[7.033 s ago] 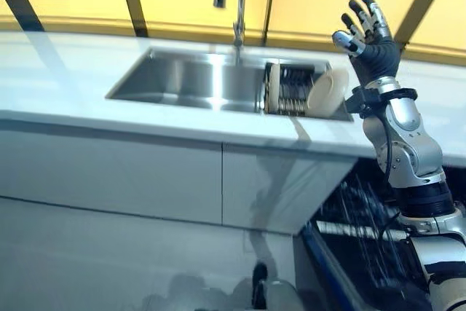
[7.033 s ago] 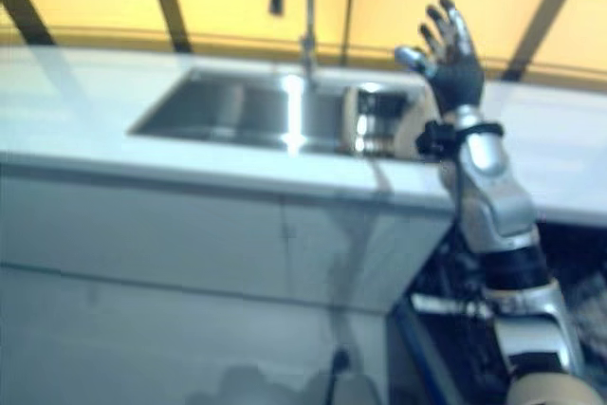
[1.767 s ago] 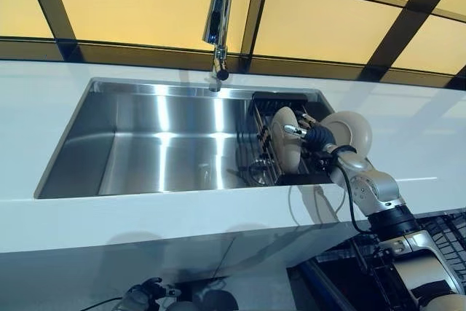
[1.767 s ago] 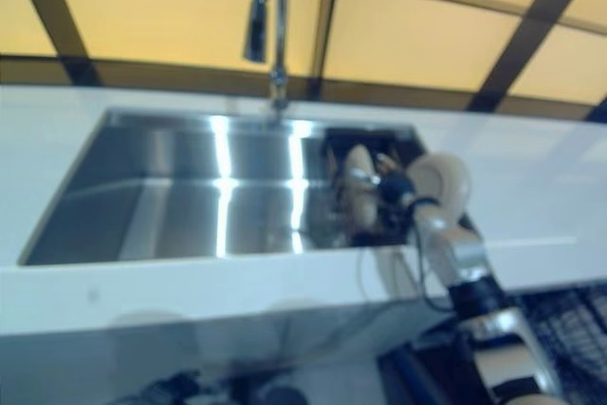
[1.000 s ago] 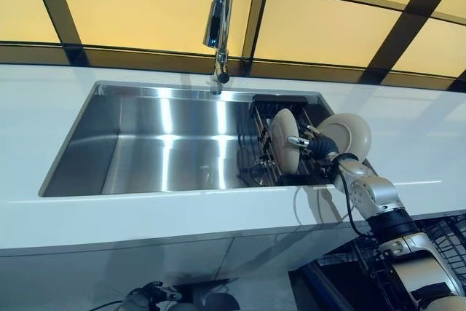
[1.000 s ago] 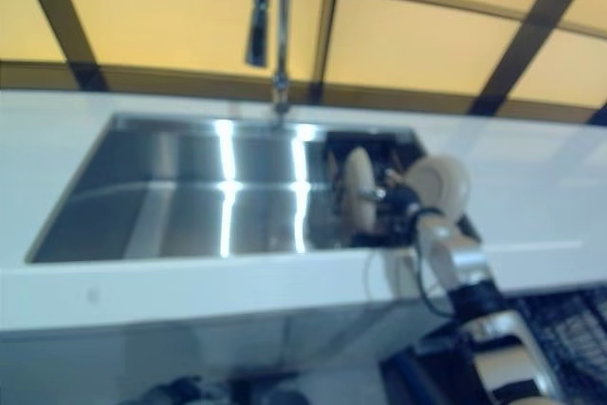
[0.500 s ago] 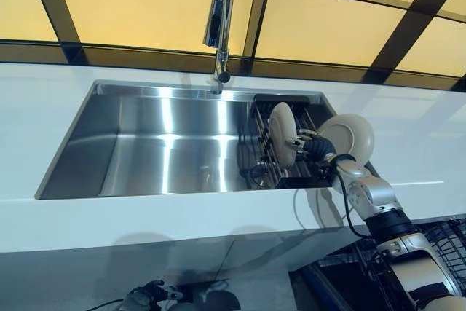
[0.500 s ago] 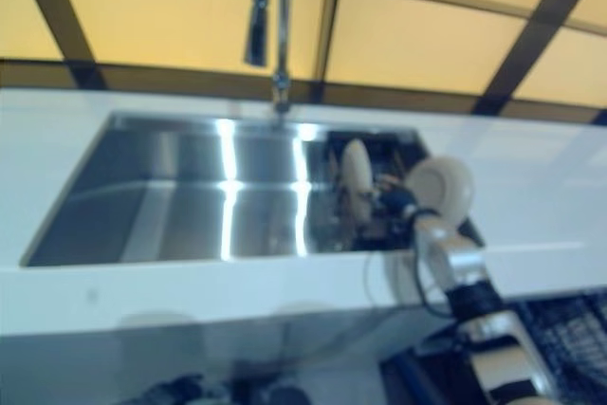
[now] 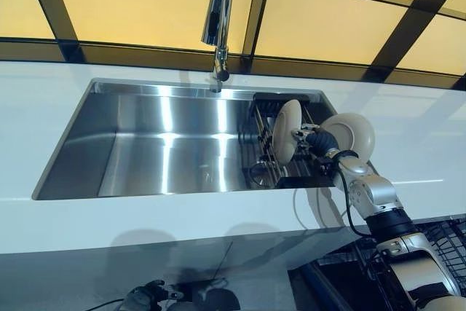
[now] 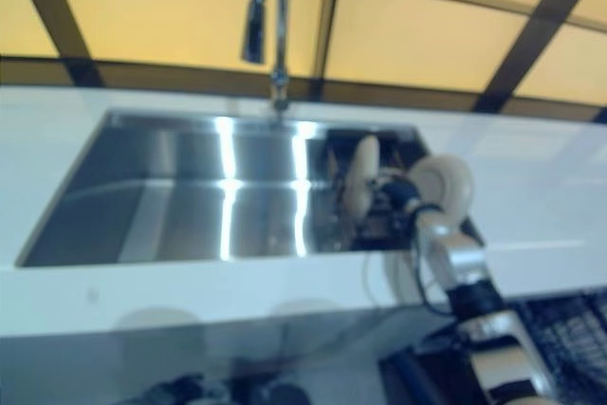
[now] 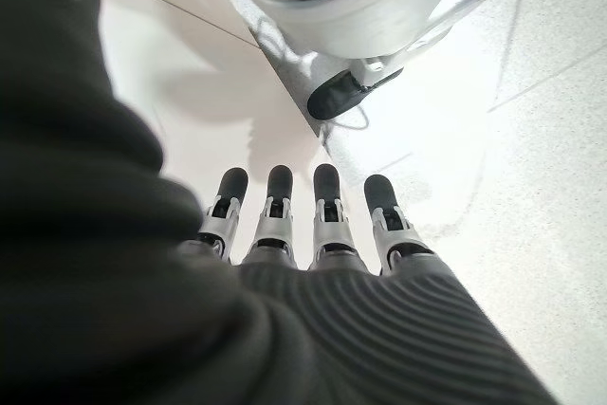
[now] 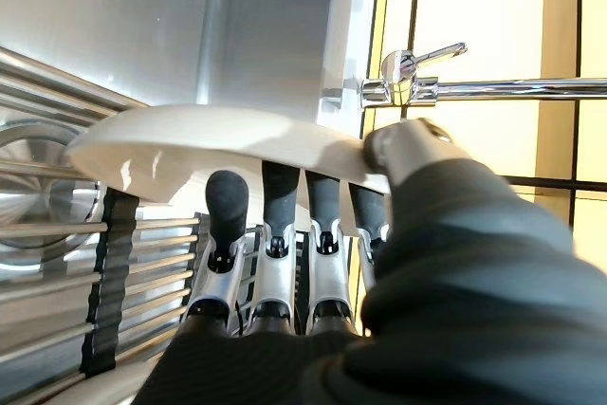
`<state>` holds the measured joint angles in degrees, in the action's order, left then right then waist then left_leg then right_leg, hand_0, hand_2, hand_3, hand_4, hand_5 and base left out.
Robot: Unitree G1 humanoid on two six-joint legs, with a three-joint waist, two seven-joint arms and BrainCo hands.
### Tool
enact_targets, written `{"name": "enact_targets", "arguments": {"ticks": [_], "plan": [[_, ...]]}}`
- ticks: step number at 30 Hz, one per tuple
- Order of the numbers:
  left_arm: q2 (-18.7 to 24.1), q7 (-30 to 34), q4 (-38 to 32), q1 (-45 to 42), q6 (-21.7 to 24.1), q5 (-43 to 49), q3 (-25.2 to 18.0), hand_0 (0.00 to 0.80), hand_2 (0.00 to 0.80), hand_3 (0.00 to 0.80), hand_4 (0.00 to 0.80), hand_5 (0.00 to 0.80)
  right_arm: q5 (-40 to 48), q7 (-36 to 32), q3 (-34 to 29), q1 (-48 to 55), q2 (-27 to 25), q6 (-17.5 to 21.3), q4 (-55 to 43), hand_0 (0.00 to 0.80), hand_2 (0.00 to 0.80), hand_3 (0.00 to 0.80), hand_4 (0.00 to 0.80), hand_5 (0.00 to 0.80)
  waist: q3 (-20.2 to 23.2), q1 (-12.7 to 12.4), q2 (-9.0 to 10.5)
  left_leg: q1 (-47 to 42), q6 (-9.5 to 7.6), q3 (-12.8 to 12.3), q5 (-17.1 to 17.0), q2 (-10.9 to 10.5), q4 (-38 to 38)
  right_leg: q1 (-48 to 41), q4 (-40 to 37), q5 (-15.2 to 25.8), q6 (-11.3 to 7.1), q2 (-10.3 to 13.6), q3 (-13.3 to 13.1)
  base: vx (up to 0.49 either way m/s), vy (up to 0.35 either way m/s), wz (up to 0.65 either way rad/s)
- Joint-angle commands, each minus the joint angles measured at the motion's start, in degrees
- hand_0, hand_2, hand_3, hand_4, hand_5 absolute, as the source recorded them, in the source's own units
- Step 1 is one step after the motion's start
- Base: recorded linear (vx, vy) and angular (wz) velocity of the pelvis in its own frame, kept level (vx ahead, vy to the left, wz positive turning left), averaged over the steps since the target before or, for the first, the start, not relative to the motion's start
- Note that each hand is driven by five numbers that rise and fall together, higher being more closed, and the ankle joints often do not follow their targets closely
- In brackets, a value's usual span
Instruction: Take plates into dishwasher
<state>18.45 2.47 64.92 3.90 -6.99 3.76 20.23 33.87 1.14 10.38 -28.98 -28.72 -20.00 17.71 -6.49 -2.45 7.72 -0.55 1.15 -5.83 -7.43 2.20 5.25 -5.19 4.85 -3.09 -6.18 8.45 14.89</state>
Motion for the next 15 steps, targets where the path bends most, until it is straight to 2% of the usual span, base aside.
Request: {"name": "enact_targets", "arguments": {"ticks": [1, 15], "plan": [[-1.16, -0.18, 0.92, 2.98, 0.38, 2.70, 2.27, 0.000, 0.000, 0.000, 0.000, 0.000, -0.98, 0.23, -1.77, -1.07, -0.57, 1.46, -0.24, 0.800, 0.800, 0.800, 0.800, 0.800, -0.64, -2.05, -1.53, -4.72, -3.34, -0.18, 8.48, -1.65, -0.25, 4.74, 4.30, 9.39, -4.67, 4.78, -0.30, 0.000, 0.000, 0.00], [-1.21, -0.02, 1.00, 2.68, 0.59, 2.84, 2.47, 0.000, 0.000, 0.000, 0.000, 0.000, -0.75, 2.58, -2.81, -1.44, -0.18, 3.79, -2.04, 0.800, 0.800, 0.800, 0.800, 0.800, -0.68, -1.96, -1.73, -5.15, -3.56, 0.13, 8.91, -1.96, -0.25, 5.45, 4.88, 10.23, -4.91, 5.21, -0.13, 0.000, 0.001, 0.00]]}}
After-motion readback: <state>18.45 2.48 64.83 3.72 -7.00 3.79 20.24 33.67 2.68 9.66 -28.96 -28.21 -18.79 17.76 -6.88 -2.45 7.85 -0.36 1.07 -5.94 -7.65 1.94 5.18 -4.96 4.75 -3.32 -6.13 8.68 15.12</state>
